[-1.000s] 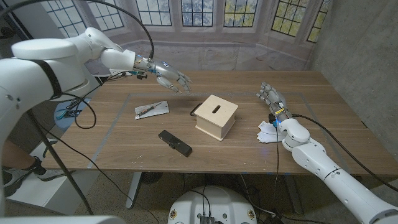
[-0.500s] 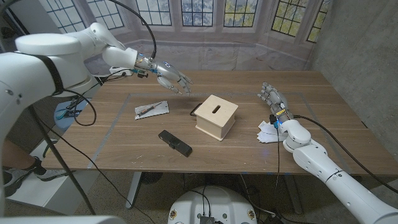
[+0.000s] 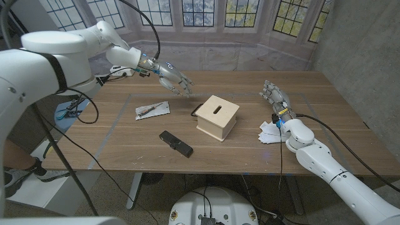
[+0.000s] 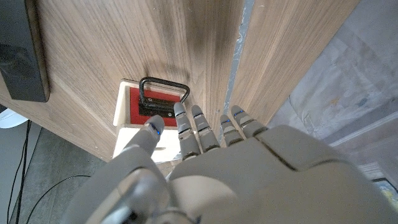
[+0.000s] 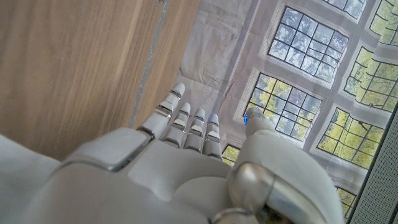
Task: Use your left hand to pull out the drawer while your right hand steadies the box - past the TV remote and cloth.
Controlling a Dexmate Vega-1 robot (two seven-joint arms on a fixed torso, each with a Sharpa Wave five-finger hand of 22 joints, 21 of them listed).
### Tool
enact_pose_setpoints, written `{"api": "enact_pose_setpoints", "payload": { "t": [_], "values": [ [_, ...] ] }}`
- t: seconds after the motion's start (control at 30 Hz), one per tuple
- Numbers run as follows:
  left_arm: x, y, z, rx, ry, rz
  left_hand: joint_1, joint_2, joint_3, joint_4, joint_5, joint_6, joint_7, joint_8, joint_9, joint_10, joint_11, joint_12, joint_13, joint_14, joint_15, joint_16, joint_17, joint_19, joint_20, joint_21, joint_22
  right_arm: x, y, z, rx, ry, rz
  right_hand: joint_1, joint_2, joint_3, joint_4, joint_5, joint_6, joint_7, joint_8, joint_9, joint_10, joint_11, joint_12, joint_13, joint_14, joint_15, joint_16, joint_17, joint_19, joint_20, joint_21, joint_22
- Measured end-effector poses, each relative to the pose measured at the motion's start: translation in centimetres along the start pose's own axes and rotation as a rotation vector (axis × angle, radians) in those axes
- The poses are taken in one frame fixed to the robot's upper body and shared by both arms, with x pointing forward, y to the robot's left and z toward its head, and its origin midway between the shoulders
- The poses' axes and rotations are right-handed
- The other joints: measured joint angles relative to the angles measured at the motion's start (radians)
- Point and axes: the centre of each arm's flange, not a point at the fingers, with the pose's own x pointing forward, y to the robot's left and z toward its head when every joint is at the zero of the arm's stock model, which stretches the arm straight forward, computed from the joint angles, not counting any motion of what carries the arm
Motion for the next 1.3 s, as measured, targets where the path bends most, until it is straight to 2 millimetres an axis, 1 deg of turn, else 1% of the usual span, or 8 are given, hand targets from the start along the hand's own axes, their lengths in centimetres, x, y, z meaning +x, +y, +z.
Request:
{"api": "enact_pose_setpoints", "payload": {
  "t": [0.17, 0.3, 0.4, 0.5, 0.77, 0.83, 1.0, 1.3],
  "values": [
    [0.4, 0.2, -0.4, 0.006, 0.024, -0.013, 0.000, 0.000, 0.003, 0.006, 0.000, -0.005, -0.005, 0.000, 0.000, -0.004, -0.004, -0.004, 0.000, -0.009, -0.002, -0.004, 0.000, -0.004, -0.004, 0.000, 0.000, 0.1, 0.2, 0.5, -0.010, -0.012, 0.009, 0.000, 0.000, 0.000, 0.000, 0.000, 0.000, 0.000, 0.000, 0.000, 0.000, 0.011, 0.000, 0.000, 0.000, 0.000, 0.000, 0.000, 0.000, 0.000, 0.000, 0.000],
    [0.9, 0.2, -0.7, 0.001, 0.044, -0.024, -0.008, 0.000, 0.000, 0.008, 0.000, -0.013, -0.009, 0.000, 0.000, -0.005, -0.005, -0.004, 0.000, -0.011, 0.000, -0.004, 0.000, -0.009, 0.002, 0.000, 0.000, 0.2, 0.6, 1.3, -0.020, -0.028, 0.019, 0.000, 0.000, 0.000, 0.000, 0.000, 0.000, 0.000, 0.000, 0.000, 0.000, 0.011, 0.000, 0.000, 0.000, 0.000, 0.000, 0.000, 0.000, 0.000, 0.000, 0.000],
    [1.2, 0.2, -0.8, -0.004, 0.054, -0.031, -0.013, -0.005, 0.000, 0.017, 0.000, -0.020, -0.009, -0.005, 0.000, -0.011, -0.011, -0.007, -0.004, -0.015, 0.003, -0.004, 0.000, -0.009, 0.002, 0.000, 0.000, 0.2, 0.7, 1.6, -0.024, -0.034, 0.022, 0.000, 0.000, 0.000, 0.000, 0.000, 0.000, 0.000, 0.000, 0.000, 0.000, 0.011, 0.000, 0.000, -0.005, 0.000, 0.000, 0.000, 0.000, 0.000, 0.000, 0.000],
    [1.5, 0.1, -0.9, -0.015, 0.064, -0.035, -0.019, 0.000, -0.004, 0.021, 0.000, -0.020, -0.009, -0.005, -0.002, -0.016, -0.005, -0.007, -0.005, -0.016, 0.005, -0.004, 0.000, -0.009, 0.002, 0.000, 0.000, 0.2, 0.8, 1.9, -0.030, -0.040, 0.024, 0.000, 0.000, 0.000, 0.000, 0.000, 0.000, 0.000, 0.000, 0.000, 0.000, 0.011, 0.000, 0.000, -0.009, 0.001, 0.000, 0.000, 0.000, 0.000, 0.000, 0.000],
    [2.6, 0.1, -1.0, -0.046, 0.084, -0.047, -0.023, -0.004, 0.000, 0.025, 0.000, -0.023, -0.013, -0.005, -0.002, -0.016, -0.005, -0.007, -0.005, -0.016, 0.005, -0.004, 0.000, -0.013, 0.005, 0.000, 0.000, 0.3, 1.1, 2.7, -0.039, -0.056, 0.025, 0.000, 0.000, 0.000, 0.000, 0.000, 0.000, 0.000, 0.000, 0.000, 0.000, 0.011, 0.000, 0.000, -0.009, 0.002, 0.000, 0.000, 0.000, 0.000, 0.000, 0.000],
    [2.6, 0.1, -1.0, -0.049, 0.088, -0.052, -0.028, -0.001, 0.000, 0.025, 0.000, -0.023, -0.013, -0.005, -0.002, -0.016, -0.005, -0.007, -0.005, -0.016, 0.005, -0.004, 0.000, -0.013, 0.005, 0.000, 0.000, 0.2, 1.1, 2.7, -0.038, -0.058, 0.026, 0.000, 0.000, 0.000, 0.000, 0.000, 0.000, 0.000, 0.000, 0.000, 0.000, 0.011, 0.000, 0.000, -0.009, 0.002, 0.000, 0.000, 0.000, 0.000, 0.000, 0.000],
    [3.4, 0.0, -0.8, -0.058, 0.083, -0.056, -0.028, -0.001, -0.004, 0.029, 0.000, -0.023, -0.013, -0.005, -0.002, -0.016, -0.005, -0.007, -0.005, -0.016, 0.005, -0.004, 0.000, -0.016, 0.002, 0.000, 0.000, 0.1, 1.1, 3.0, -0.044, -0.063, 0.020, 0.000, 0.000, 0.000, 0.000, 0.000, 0.000, 0.000, 0.000, 0.000, 0.000, 0.011, 0.000, 0.000, -0.009, 0.002, 0.000, 0.000, 0.000, 0.000, 0.000, 0.000],
    [4.4, 0.0, -0.4, -0.065, 0.073, -0.062, -0.028, -0.001, 0.000, 0.033, 0.000, -0.023, -0.013, -0.005, -0.002, -0.015, -0.006, -0.007, -0.005, -0.016, 0.005, -0.004, -0.005, -0.020, 0.005, 0.000, 0.000, -0.3, 1.1, 3.0, -0.046, -0.065, 0.013, 0.000, 0.000, 0.000, 0.000, 0.000, 0.000, 0.000, 0.000, 0.000, 0.000, 0.011, 0.000, 0.000, -0.009, 0.002, 0.000, 0.000, 0.000, 0.000, 0.000, 0.000]
  ]
}}
